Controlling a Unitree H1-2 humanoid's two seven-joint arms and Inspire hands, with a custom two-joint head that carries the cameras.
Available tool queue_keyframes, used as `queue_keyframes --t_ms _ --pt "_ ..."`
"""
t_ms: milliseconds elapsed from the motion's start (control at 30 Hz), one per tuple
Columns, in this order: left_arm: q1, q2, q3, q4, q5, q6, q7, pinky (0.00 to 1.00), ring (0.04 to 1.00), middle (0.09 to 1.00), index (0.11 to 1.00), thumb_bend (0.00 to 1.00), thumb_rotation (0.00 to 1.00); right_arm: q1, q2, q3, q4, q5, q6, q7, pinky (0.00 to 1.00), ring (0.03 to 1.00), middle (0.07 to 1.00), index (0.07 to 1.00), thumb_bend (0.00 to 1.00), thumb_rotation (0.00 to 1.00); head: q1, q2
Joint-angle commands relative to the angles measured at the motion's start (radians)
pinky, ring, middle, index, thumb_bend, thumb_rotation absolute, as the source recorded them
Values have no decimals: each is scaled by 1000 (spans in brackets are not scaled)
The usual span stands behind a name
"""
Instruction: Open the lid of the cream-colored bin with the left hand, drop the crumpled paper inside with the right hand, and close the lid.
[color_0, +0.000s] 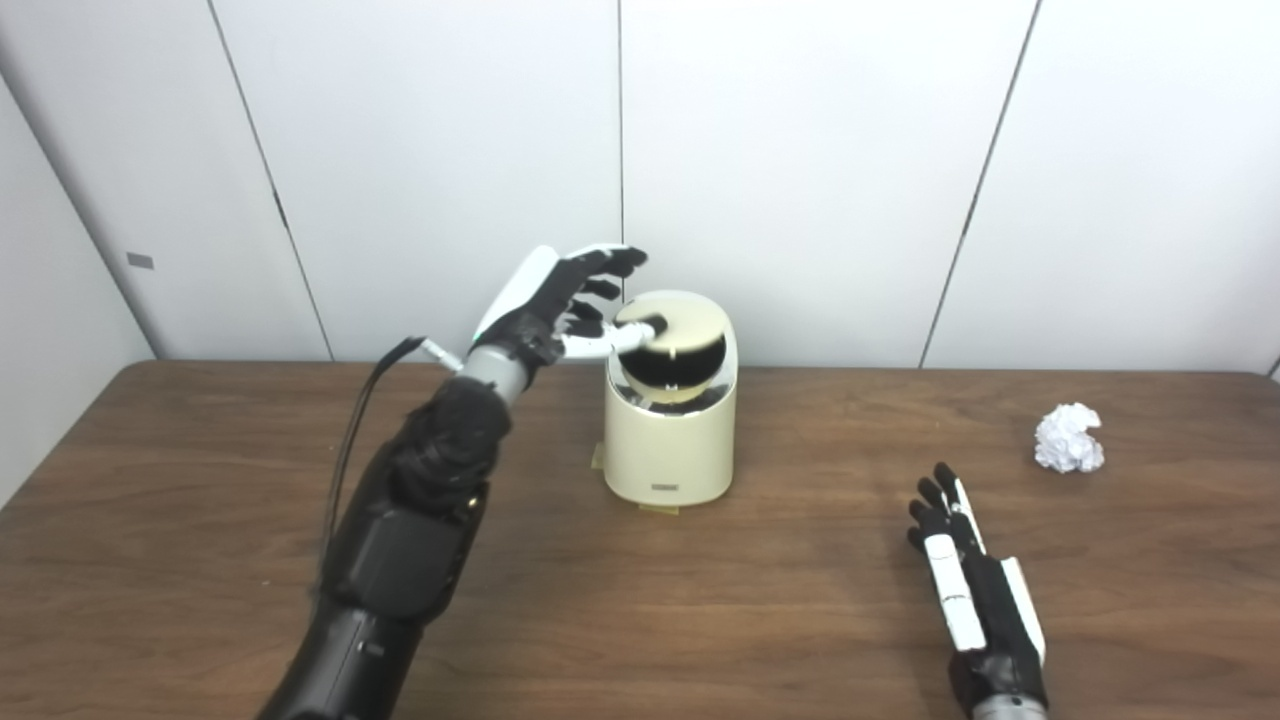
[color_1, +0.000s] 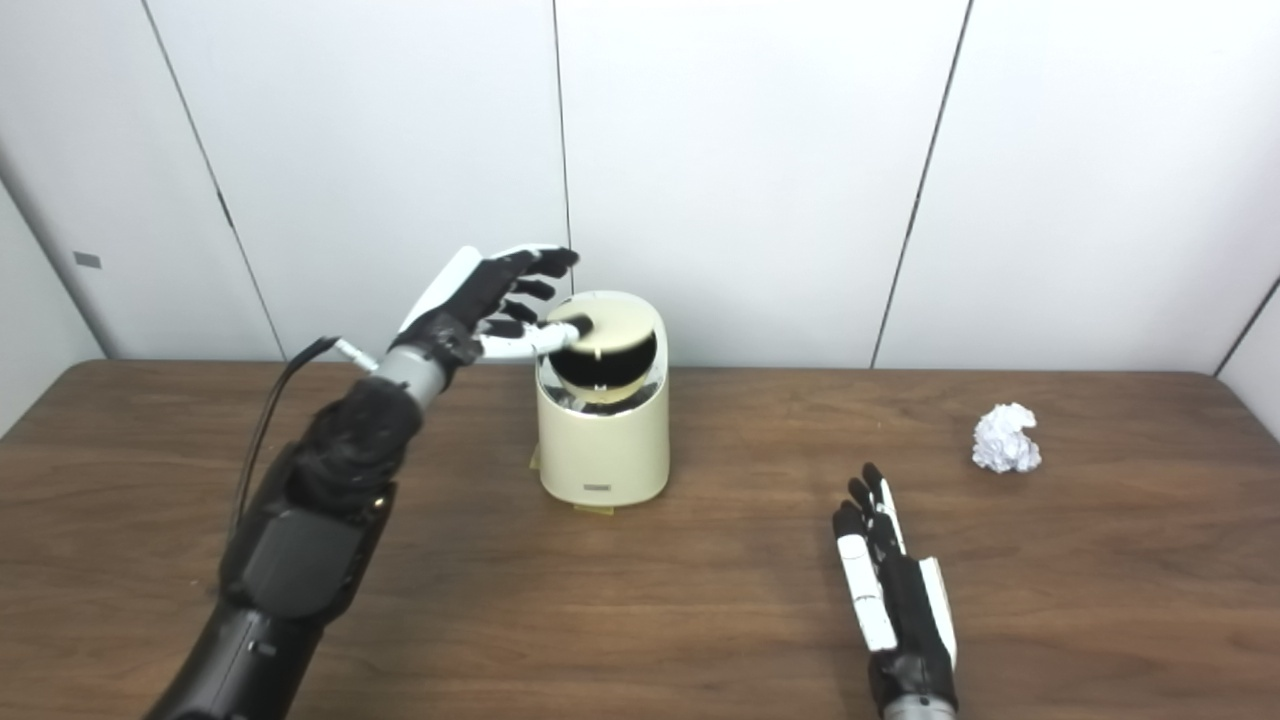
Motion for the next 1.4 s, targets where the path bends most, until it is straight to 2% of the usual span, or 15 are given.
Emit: queue_keyframes --t_ms 0,67,167,267,400,533,667,733,833,933,1000,1133,1200,1267,1367 --pt "0 -11 25 -52 -65 -58 22 838 854 874 897 531 599 -24 -2 -5 -16 1 -23 -5 896 947 969 995 571 915 -1 1" --pt "61 -18 43 -73 -94 -115 40 847 851 870 903 488 654 -21 -12 -1 -21 -24 -16 -8 907 938 962 992 586 940 -3 2" --pt "156 -25 52 -131 -117 -146 62 877 875 891 917 477 769 -19 -19 -3 -29 -26 -6 -2 922 939 963 989 598 937 -5 1" --pt "249 -22 52 -178 -115 -179 83 874 879 896 919 466 826 -20 -21 -12 -32 -3 0 6 971 947 965 986 606 922 -11 0" --pt "374 -22 48 -210 -122 -229 92 874 870 892 916 419 833 -25 -27 -24 -32 28 -9 15 985 952 969 983 601 883 -20 2" --pt "462 -17 27 -221 -102 -264 96 879 875 890 906 443 831 -26 -39 -28 -39 30 -14 19 961 939 968 991 573 829 -22 2" --pt "536 -19 15 -228 -103 -282 104 931 902 898 909 435 812 -21 -30 -55 -47 83 -37 16 907 915 957 975 592 658 -36 3" --pt "562 -22 13 -224 -104 -282 112 959 917 907 915 449 808 -20 -31 -66 -57 89 -31 11 901 917 955 968 634 606 -49 1" --pt "590 -22 12 -211 -103 -288 120 992 940 929 930 471 817 -30 -59 -73 -48 12 -44 -23 876 911 928 943 685 552 -74 -8" --pt "596 -16 15 -211 -99 -273 125 1000 953 943 947 486 828 -42 -108 -88 6 -50 -109 -47 908 921 929 936 749 460 -128 -23" --pt "597 -10 18 -214 -102 -269 124 986 953 945 951 468 823 -50 -133 -100 17 -88 -125 -66 905 918 939 934 787 418 -198 -35" --pt "595 6 18 -212 -95 -283 121 964 942 939 947 453 816 -54 -144 -118 -95 -174 -76 -108 816 870 904 911 791 342 -288 -49" --pt "592 18 13 -207 -90 -284 115 970 947 946 956 434 851 -54 -153 -131 -130 -209 -61 -126 810 866 898 907 821 320 -346 -53" --pt "590 24 7 -208 -93 -276 108 985 959 956 970 424 876 -54 -167 -144 -161 -267 -34 -142 807 880 916 914 856 356 -375 -57" --pt "586 31 -3 -208 -97 -280 103 999 980 976 990 387 924 -62 -181 -169 -200 -315 0 -151 811 884 905 909 842 288 -408 -56"
